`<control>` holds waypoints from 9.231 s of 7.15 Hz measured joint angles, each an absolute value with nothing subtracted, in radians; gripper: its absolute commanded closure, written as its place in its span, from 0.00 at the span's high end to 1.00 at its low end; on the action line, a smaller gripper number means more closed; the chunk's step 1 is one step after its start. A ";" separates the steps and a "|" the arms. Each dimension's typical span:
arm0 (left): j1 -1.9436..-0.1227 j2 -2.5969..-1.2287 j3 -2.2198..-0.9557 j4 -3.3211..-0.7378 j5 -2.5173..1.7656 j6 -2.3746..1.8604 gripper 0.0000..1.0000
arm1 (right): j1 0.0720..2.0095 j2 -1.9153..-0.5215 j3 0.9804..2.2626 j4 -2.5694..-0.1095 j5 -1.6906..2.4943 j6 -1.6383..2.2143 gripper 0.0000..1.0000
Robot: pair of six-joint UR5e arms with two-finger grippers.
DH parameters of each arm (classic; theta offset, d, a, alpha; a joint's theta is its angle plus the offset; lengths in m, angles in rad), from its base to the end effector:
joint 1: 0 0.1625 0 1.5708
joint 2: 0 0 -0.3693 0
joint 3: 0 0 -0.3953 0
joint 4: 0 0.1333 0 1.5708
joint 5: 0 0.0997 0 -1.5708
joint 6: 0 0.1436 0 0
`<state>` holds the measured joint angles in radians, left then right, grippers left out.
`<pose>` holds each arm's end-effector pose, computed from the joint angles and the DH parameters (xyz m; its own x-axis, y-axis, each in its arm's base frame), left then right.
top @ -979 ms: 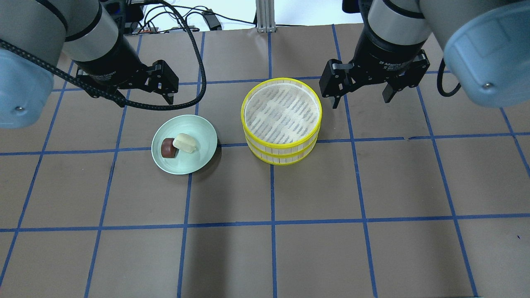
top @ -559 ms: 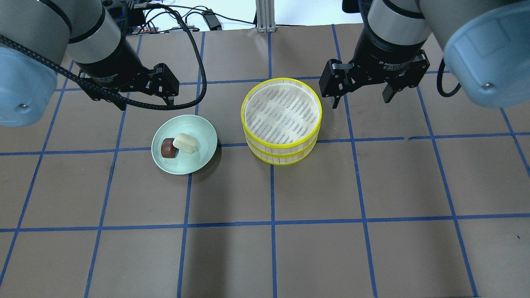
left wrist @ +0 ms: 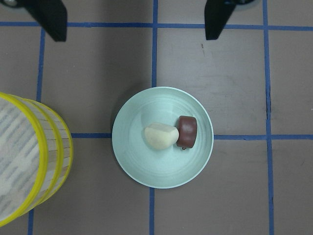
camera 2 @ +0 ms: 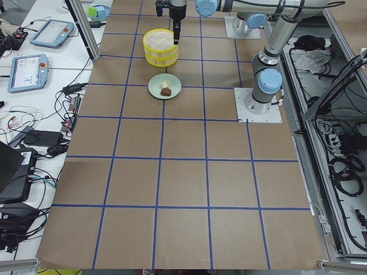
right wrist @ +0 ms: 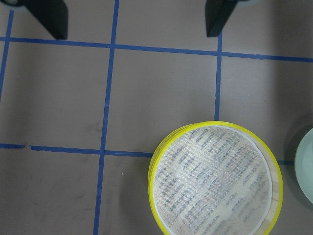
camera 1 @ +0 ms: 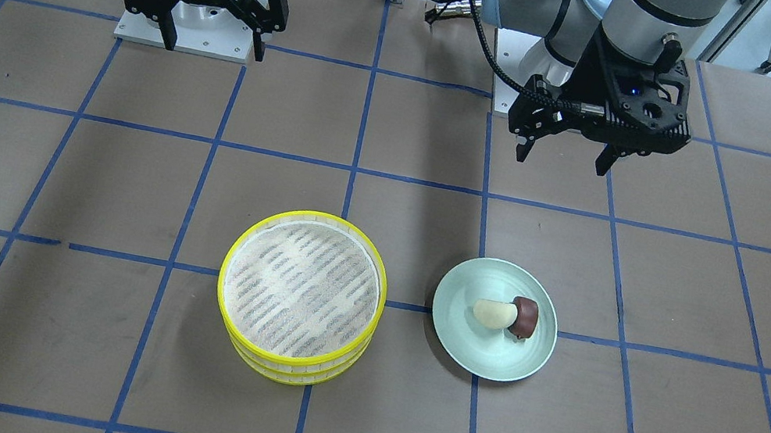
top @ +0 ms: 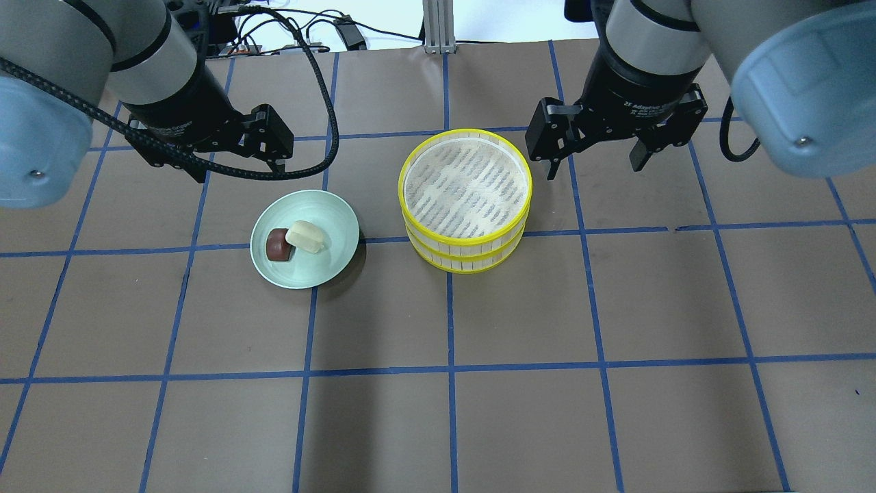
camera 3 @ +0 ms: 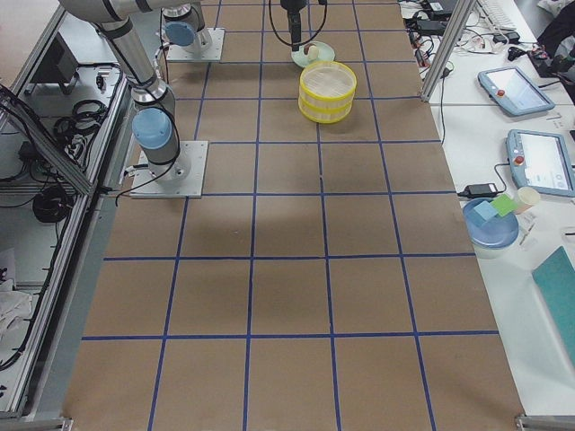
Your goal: Place buns in different layers of steamer
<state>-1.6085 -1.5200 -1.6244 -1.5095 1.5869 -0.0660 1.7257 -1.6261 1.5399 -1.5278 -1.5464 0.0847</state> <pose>-0.1492 -0.4792 0.3927 -0.9995 -0.0291 -0.0122 -0.0284 0.9978 -0.0594 0.2091 -0.4524 0.4262 -0.9971 -0.0712 -0.0279 -0.0700 0.9967 -0.0410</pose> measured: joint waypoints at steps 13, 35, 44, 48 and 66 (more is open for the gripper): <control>-1.602 -1.525 -1.669 -1.522 1.589 -0.025 1.00 | 1.726 -1.625 1.540 -1.528 -1.543 0.084 1.00; -1.523 -1.857 -1.722 -1.158 1.579 0.525 1.00 | 1.729 -1.174 1.602 -1.893 -1.539 0.148 0.00; -1.539 -2.006 -1.750 -1.149 1.572 0.899 0.23 | 1.552 -1.369 1.561 -1.703 -1.571 0.000 0.00; -1.543 -2.003 -1.748 -1.147 1.573 0.917 0.00 | 1.325 -1.496 1.563 -1.550 -1.658 -0.314 0.00; -1.840 -2.008 -1.661 -0.919 1.293 0.419 1.00 | 1.310 -1.519 1.576 -1.536 -1.658 -0.337 0.00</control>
<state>-1.8397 -2.0084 -1.6607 -0.9186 1.2928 0.4194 1.3103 -1.5187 1.5762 -1.5362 -1.6576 -0.3369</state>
